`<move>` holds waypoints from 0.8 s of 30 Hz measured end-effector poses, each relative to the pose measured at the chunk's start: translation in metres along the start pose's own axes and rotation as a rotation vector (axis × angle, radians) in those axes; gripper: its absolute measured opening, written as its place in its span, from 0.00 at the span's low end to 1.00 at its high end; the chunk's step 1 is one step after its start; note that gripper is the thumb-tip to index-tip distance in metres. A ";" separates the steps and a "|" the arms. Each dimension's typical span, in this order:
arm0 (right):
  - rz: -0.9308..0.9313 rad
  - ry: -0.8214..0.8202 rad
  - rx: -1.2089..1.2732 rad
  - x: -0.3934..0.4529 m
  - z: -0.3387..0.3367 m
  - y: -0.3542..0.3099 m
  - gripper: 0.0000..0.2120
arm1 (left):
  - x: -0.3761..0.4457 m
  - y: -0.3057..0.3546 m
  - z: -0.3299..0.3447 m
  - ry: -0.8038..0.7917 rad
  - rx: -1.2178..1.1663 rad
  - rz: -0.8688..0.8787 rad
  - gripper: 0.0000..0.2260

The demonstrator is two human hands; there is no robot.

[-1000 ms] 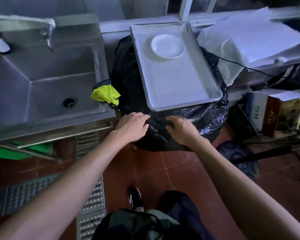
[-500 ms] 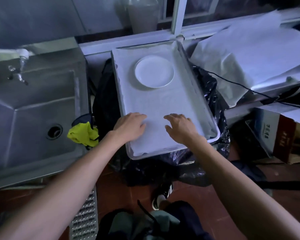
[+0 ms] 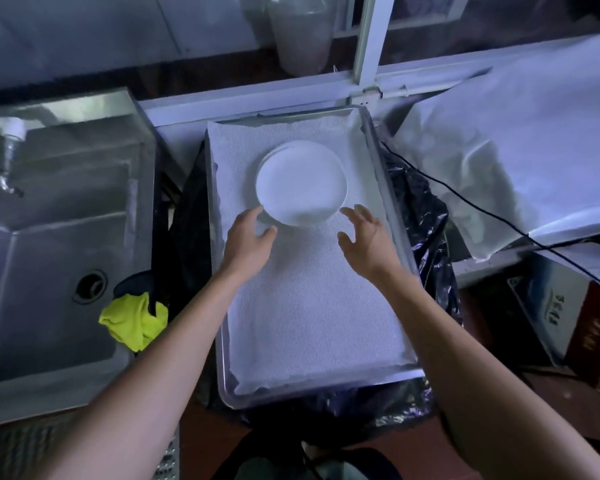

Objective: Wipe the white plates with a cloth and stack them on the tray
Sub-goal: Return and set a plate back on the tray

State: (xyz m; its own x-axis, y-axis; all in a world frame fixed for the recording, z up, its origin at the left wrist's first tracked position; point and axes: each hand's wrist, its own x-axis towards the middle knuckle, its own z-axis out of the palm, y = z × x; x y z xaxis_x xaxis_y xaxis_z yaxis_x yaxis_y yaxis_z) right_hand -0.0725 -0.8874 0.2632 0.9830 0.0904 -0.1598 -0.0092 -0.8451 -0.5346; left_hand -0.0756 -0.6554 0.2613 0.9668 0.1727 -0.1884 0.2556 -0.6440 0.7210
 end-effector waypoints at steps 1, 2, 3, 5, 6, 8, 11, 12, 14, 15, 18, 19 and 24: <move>0.007 0.003 0.010 0.010 0.002 0.000 0.26 | 0.010 0.000 0.002 0.018 -0.025 -0.009 0.24; 0.013 0.008 0.022 0.020 0.004 0.000 0.27 | 0.019 0.000 0.005 0.030 -0.048 -0.018 0.24; 0.023 0.015 0.042 0.031 0.006 -0.001 0.27 | 0.029 0.000 0.009 0.040 -0.071 -0.034 0.24; 0.051 0.028 0.109 0.051 0.012 -0.003 0.27 | 0.047 0.000 0.015 0.062 -0.108 -0.076 0.24; 0.062 0.037 0.148 0.060 0.015 -0.003 0.28 | 0.055 0.000 0.019 0.077 -0.126 -0.090 0.24; 0.086 0.062 0.210 0.079 0.021 -0.004 0.28 | 0.072 0.000 0.026 0.105 -0.144 -0.077 0.23; 0.097 0.106 0.242 0.104 0.031 -0.004 0.27 | 0.094 -0.001 0.036 0.117 -0.137 -0.019 0.23; 0.096 0.120 0.241 0.111 0.036 -0.004 0.26 | 0.098 -0.002 0.039 0.118 -0.122 -0.006 0.23; 0.085 0.138 0.230 0.122 0.044 -0.001 0.25 | 0.107 -0.004 0.046 0.124 -0.085 0.041 0.22; 0.080 0.145 0.229 0.126 0.048 0.001 0.24 | 0.111 -0.004 0.049 0.125 -0.068 0.069 0.22; 0.089 0.179 0.262 0.135 0.058 0.002 0.22 | 0.121 -0.005 0.057 0.150 -0.051 0.098 0.21; 0.090 0.198 0.277 0.137 0.060 0.002 0.22 | 0.124 -0.005 0.058 0.167 -0.058 0.100 0.21; 0.089 0.234 0.309 0.152 0.062 -0.001 0.22 | 0.133 -0.004 0.061 0.230 -0.093 0.120 0.19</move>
State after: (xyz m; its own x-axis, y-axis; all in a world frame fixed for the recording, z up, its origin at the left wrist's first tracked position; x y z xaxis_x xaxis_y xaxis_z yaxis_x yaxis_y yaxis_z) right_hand 0.0651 -0.8400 0.1882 0.9907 -0.1289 -0.0426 -0.1162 -0.6427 -0.7573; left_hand 0.0524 -0.6750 0.1929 0.9612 0.2713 0.0508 0.1278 -0.6006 0.7893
